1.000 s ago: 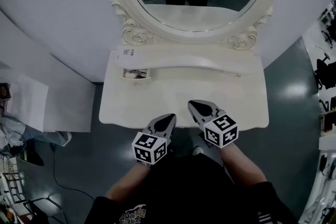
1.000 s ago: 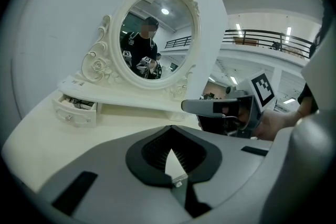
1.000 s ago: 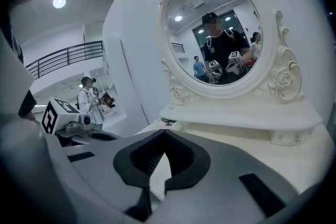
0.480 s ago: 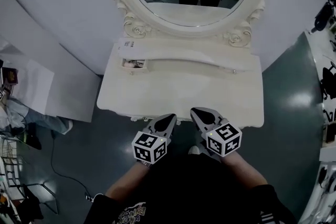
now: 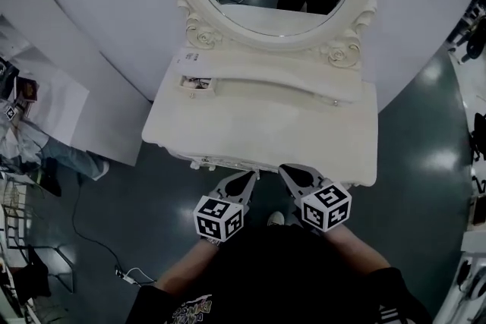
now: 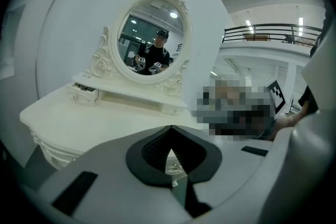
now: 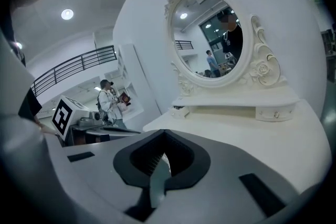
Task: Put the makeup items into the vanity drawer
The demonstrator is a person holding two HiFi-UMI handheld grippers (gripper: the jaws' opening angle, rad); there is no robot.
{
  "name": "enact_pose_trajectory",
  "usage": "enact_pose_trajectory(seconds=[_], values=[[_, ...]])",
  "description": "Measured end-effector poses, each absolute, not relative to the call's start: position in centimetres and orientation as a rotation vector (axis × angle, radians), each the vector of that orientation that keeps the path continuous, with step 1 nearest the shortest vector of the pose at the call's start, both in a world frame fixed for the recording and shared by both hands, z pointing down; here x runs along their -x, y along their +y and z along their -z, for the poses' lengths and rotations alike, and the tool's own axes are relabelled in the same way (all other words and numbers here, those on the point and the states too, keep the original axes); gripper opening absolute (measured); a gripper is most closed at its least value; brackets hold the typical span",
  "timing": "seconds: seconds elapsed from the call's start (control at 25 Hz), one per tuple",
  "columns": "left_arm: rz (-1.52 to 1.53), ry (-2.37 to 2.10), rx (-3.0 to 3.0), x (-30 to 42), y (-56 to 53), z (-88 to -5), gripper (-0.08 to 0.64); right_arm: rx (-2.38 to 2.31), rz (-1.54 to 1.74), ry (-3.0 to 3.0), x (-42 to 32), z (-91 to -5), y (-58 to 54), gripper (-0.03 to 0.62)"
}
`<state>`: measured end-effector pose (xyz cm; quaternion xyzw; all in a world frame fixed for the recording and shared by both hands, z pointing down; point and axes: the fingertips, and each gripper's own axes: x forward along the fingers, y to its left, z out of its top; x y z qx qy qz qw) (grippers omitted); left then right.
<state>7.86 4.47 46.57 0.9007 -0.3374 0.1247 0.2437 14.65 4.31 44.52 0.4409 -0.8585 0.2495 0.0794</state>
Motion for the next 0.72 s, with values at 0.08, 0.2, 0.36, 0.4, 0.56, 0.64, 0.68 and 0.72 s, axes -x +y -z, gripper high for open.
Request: enact_pose_trajectory(seconds=[0.08,0.2,0.36,0.4,0.56,0.64,0.68,0.72], values=[[-0.340,-0.923,-2.441,-8.1,5.1,-46.8,0.000,-1.295,-0.762,-2.576,-14.5,-44.7,4.9,0.029],[-0.346,-0.918,-2.430,-8.4,5.6,-47.0,0.000,-1.260,-0.763,-2.588,-14.1,-44.8,5.6,0.029],[-0.355,-0.929,-2.448,-8.4,5.9,-46.6,0.000,-1.236,-0.742,-2.608,-13.6,-44.5,6.2,0.029],[-0.358,-0.934,-2.453,-8.4,6.0,-46.6,0.000,-1.230,-0.740,-2.611,-13.5,-44.5,6.3,0.029],[-0.359,-0.951,-2.442,-8.0,6.2,-46.9,0.000,-1.203,-0.748,-2.613,-13.0,-44.9,6.5,0.029],[-0.353,-0.958,-2.430,-7.8,6.3,-47.2,0.000,-1.187,-0.748,-2.614,-12.7,-45.2,6.6,0.029],[-0.351,-0.960,-2.427,-7.7,6.3,-47.4,0.000,-1.182,-0.747,-2.616,-12.6,-45.3,6.7,0.029],[-0.351,-0.961,-2.426,-7.6,6.4,-47.4,0.000,-1.179,-0.747,-2.617,-12.5,-45.3,6.7,0.029]])
